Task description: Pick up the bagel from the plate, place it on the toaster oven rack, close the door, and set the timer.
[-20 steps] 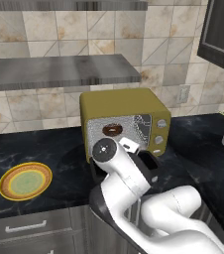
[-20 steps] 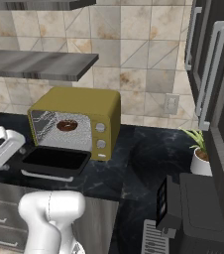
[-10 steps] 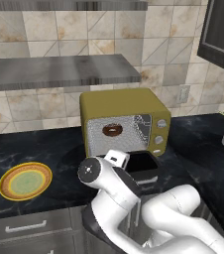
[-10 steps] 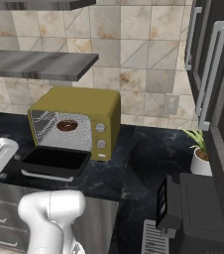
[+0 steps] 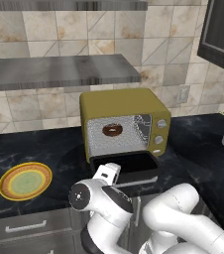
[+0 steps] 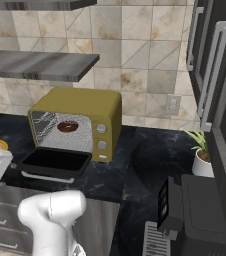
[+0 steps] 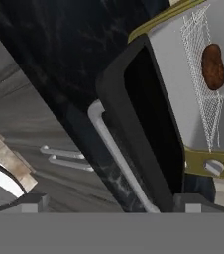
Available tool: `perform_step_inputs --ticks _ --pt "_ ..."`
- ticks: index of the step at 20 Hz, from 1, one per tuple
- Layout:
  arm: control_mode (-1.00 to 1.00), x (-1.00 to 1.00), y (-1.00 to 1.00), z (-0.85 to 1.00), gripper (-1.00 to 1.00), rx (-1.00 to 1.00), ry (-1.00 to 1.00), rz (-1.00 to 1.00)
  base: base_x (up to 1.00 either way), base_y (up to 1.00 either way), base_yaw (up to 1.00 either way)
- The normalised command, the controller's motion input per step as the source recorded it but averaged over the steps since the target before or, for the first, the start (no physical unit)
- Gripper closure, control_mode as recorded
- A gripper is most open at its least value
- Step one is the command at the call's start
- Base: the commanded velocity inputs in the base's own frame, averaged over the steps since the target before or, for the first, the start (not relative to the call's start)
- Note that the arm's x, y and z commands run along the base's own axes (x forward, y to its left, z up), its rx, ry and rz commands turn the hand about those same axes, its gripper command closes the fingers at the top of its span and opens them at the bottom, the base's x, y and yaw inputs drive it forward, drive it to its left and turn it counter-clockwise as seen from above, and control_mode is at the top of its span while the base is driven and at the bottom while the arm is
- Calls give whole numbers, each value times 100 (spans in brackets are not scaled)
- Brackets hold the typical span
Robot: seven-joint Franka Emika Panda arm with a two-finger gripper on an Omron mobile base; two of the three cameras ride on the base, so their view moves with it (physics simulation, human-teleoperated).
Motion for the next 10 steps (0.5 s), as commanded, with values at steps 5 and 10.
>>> perform_step_inputs --ticks 5,10 --pt "-100 12 0 -17 -100 0 -11 0 0 0 0" --pt "-100 23 12 -20 -100 0 -4 0 0 0 0"
